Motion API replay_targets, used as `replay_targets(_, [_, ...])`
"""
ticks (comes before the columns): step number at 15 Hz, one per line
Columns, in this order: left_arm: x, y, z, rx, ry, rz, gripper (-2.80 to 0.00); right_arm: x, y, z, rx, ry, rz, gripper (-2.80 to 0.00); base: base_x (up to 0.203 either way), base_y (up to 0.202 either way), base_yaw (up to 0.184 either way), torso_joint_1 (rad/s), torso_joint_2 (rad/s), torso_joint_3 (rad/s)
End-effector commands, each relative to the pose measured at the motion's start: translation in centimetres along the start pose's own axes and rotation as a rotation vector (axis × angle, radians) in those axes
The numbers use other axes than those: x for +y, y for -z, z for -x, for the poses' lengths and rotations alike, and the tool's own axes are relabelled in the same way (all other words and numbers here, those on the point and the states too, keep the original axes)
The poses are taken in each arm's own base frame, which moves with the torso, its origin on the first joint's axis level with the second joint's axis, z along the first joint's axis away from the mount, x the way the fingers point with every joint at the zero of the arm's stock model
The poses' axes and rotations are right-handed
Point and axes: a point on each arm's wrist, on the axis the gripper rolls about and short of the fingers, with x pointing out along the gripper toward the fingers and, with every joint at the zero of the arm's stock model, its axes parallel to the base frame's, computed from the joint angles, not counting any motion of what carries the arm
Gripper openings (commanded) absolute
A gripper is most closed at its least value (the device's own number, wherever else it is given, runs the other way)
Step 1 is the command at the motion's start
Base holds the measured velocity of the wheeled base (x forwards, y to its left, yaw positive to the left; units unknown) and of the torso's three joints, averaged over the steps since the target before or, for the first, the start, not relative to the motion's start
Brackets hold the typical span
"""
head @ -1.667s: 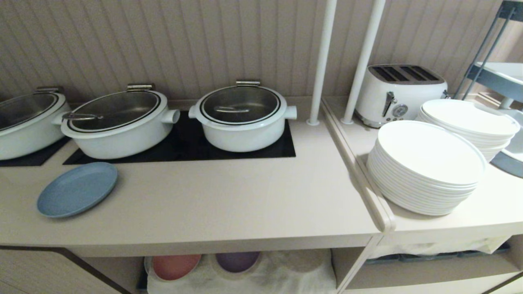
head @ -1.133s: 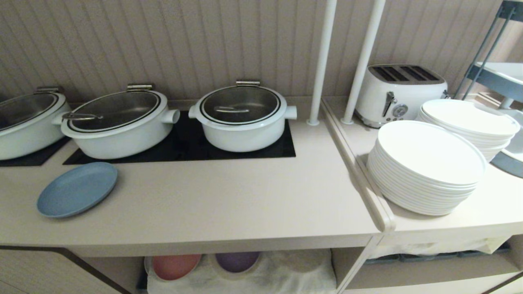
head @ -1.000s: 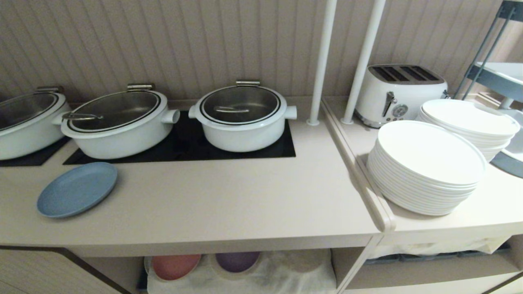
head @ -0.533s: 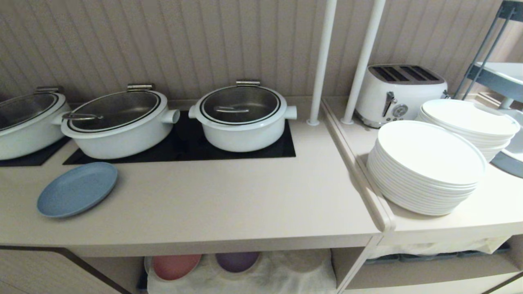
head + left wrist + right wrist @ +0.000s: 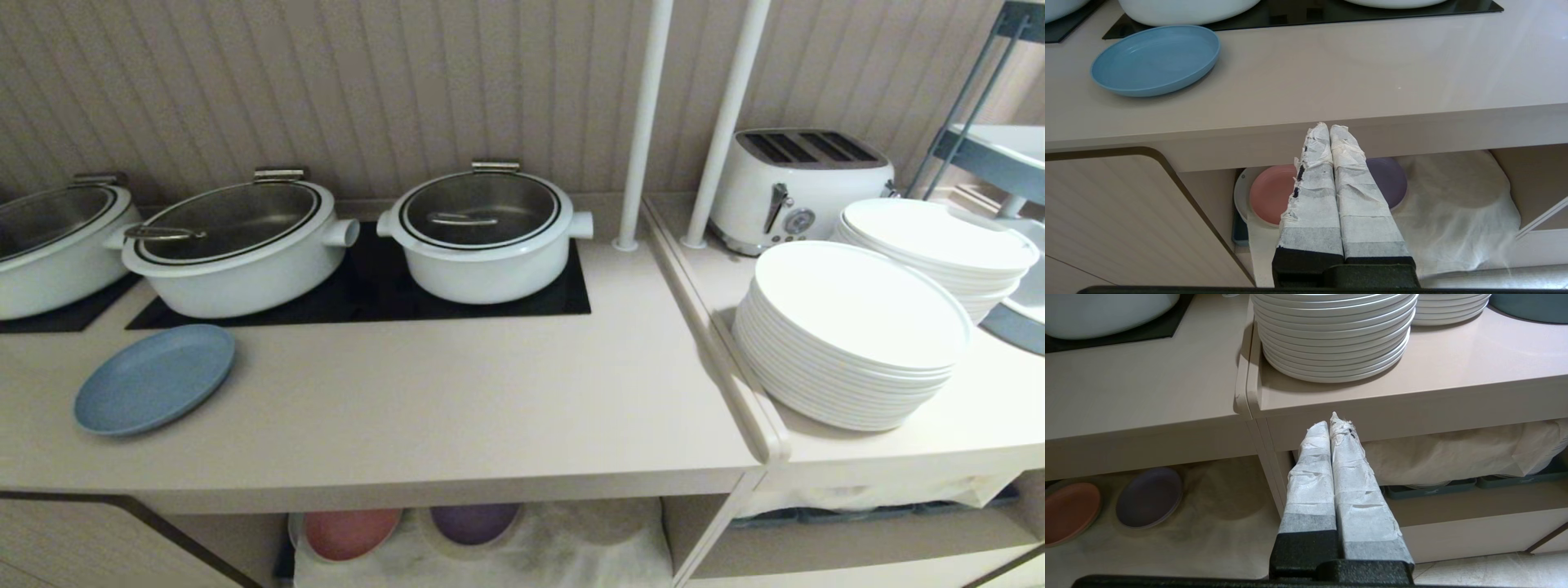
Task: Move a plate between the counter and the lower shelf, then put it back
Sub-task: Pick up the plate
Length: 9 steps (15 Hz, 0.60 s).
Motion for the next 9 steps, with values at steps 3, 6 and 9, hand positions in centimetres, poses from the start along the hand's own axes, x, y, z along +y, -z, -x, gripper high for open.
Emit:
replay_targets(3, [0.0,0.02,0.0,0.001,-0.001,-0.002,-2.8,0.0,0.0,0.0,0.0,0.0,0.0,-2.8,0.0,0.0,0.0,0.0,0.0,0.0])
replay_targets(6, [0.0,0.02,0.0,0.001,-0.001,-0.002,-2.8,0.0,0.0,0.0,0.0,0.0,0.0,-2.8,0.0,0.0,0.0,0.0,0.0,0.0])
replay_targets(9, [0.0,0.02,0.0,0.001,-0.001,-0.002,-2.8,0.0,0.0,0.0,0.0,0.0,0.0,-2.8,0.0,0.0,0.0,0.0,0.0,0.0])
